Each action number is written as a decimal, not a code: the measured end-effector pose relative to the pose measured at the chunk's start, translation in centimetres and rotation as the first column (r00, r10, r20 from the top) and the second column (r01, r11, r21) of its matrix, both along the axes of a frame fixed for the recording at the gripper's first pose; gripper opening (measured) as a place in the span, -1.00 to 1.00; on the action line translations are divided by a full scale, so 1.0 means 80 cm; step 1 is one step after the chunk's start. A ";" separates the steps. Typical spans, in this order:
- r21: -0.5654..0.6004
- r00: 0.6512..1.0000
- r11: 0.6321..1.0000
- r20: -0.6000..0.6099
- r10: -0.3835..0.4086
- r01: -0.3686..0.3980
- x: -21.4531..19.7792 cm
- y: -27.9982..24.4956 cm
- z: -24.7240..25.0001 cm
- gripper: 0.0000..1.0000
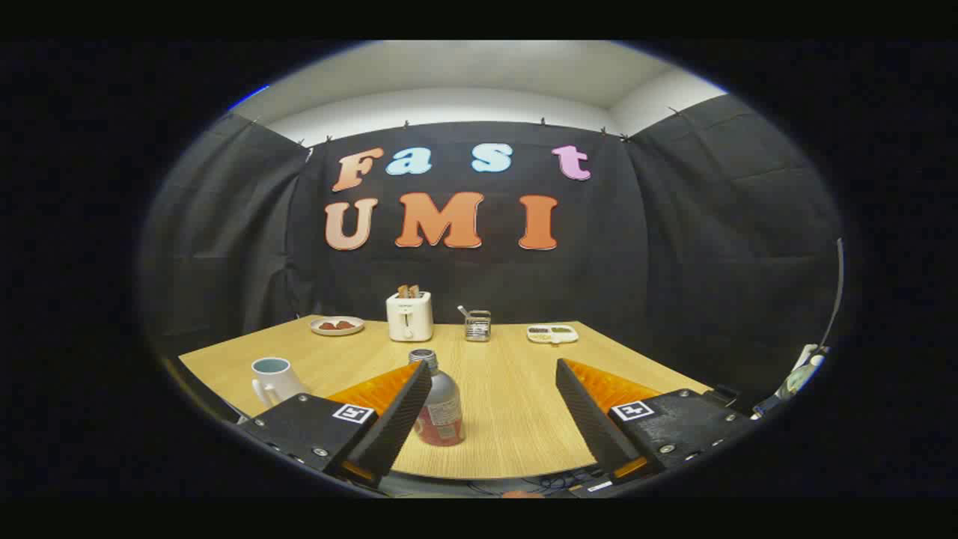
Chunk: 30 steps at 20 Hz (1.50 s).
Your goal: Take the bottle from table, then pour the juice into the cup, finally place the bottle on the coaster
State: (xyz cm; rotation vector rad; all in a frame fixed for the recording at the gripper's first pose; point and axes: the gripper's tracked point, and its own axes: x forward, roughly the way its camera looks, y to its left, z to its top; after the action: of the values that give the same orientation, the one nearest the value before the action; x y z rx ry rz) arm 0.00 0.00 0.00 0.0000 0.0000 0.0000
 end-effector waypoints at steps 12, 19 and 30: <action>-0.009 1.000 1.000 0.015 -0.004 0.005 0.002 0.008 0.004 0.98; -0.009 0.999 0.999 0.010 0.035 -0.035 0.000 0.031 -0.005 0.98; -0.033 0.997 0.997 -0.046 0.066 -0.068 0.016 0.059 -0.069 0.98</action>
State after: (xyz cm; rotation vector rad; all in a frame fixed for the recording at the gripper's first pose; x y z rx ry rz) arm 1.30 4.71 -5.55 -0.0342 0.0449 0.0669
